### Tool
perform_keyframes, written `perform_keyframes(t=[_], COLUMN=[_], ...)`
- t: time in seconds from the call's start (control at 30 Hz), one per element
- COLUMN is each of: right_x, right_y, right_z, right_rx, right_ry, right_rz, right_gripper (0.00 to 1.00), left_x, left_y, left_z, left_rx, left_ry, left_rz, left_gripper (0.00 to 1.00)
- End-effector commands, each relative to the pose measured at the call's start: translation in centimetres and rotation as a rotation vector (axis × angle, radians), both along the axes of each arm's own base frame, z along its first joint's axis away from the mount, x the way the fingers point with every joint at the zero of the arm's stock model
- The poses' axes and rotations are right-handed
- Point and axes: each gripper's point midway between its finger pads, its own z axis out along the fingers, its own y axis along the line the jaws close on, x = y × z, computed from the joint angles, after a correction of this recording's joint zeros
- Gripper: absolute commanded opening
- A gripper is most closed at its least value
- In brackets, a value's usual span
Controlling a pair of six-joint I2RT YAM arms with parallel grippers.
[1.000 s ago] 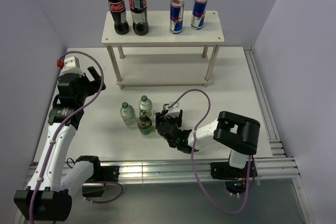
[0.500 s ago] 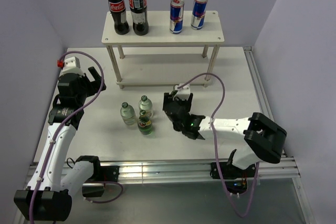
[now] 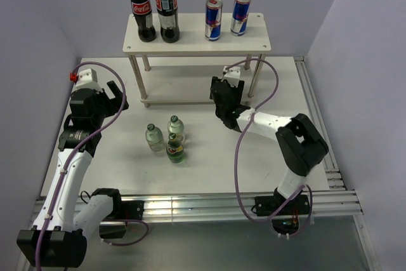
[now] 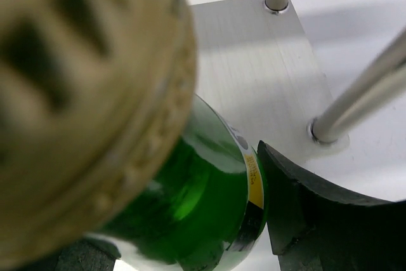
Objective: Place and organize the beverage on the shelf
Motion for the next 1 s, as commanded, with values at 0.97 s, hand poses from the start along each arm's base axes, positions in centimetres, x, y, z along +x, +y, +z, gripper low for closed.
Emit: perform_keyframes(t=[0.97], right_x=[11.7], right_y=[-4.8], right_z=[1.3], right_rx=[0.086], right_ry=[-0.099], right_rz=[-0.12], right_gripper=[0.23], left_x=[0.2], left_y=[0.2], left_z=[0.9], left_rx=[0.023], left_ry=[-0.024], left_rz=[-0.008], left_gripper=[0.99])
